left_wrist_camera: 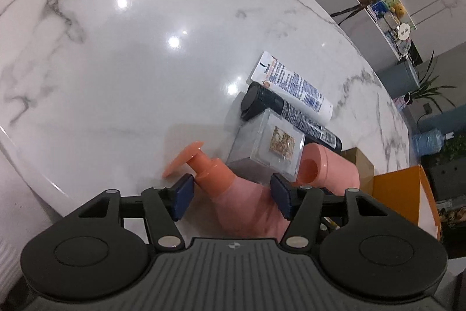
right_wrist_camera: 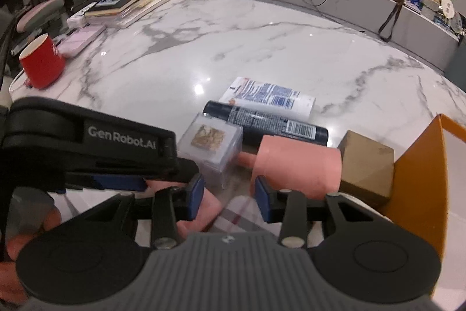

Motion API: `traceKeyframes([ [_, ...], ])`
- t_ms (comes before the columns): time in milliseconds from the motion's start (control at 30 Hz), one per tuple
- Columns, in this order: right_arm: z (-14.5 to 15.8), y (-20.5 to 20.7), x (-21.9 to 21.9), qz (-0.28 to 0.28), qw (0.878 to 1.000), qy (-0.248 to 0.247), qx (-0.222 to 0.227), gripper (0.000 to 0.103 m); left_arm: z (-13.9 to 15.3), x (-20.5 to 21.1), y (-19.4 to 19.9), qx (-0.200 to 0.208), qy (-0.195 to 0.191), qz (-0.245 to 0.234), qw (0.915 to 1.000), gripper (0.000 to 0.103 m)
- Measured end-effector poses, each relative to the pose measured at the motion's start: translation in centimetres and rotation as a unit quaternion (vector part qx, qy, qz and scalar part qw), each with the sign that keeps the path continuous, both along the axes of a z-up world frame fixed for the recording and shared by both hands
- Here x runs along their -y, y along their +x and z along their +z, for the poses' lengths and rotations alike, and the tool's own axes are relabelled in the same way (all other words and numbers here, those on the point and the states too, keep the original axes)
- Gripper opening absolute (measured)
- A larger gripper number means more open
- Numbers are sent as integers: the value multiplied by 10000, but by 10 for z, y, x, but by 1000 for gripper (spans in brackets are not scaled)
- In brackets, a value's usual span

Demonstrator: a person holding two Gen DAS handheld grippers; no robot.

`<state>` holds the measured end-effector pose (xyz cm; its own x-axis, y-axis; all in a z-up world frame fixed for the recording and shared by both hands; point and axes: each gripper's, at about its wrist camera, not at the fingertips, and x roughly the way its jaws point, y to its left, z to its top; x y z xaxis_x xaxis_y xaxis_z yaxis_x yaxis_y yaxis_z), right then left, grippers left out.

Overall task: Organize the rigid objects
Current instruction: 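Grasp the pink pump bottle with the left tool while the right tool grasps the clear cube box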

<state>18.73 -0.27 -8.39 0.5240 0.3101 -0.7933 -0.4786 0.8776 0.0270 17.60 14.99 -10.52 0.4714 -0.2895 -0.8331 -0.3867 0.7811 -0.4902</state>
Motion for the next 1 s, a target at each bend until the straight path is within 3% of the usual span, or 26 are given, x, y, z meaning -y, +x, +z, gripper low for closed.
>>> traceKeyframes([
  [133, 0, 5, -1, -14, 9991, 308, -276, 33, -1, -3, 1, 69, 47, -13, 10000, 52],
  [233, 1, 2, -7, 74, 9996, 192, -185, 34, 5, -8, 2, 137, 264, -71, 9995, 32],
  [300, 2, 1, -8, 8, 9999, 137, -76, 43, 11, -11, 3, 174, 321, -190, 9992, 20],
  [333, 3, 2, -8, -33, 9998, 171, -41, 46, 16, -11, 4, 237, 459, -239, 9984, 5],
  [367, 3, 4, -8, -49, 9997, 223, -28, 48, 19, -9, 5, 247, 670, -261, 9971, 2],
  [400, 3, 5, -9, -61, 9997, 240, -19, 49, 20, -9, 5, 250, 690, -253, 9970, 2],
  [500, 1, 10, -17, -16, 9999, 135, 85, 51, 11, -15, 5, 28, 71, -56, 10000, 18],
  [633, -3, 16, -20, 22, 9999, 124, 75, 58, 7, -19, 3, 70, 103, 182, 9998, 37],
  [833, -12, 22, -26, -13, 9999, 159, -7, 60, 2, -26, 4, 34, -9, 393, 9992, 46],
  [867, -13, 22, -27, 15, 9999, 135, 43, 55, 1, -26, 4, 34, -44, 393, 9992, 48],
  [900, -14, 22, -27, 31, 9999, 79, 70, 43, 0, -25, 4, 25, -92, 378, 9992, 50],
  [1000, -13, 22, -24, -14, 10000, -82, 38, 29, -3, -22, 4, -24, -226, 328, 9992, 52],
])
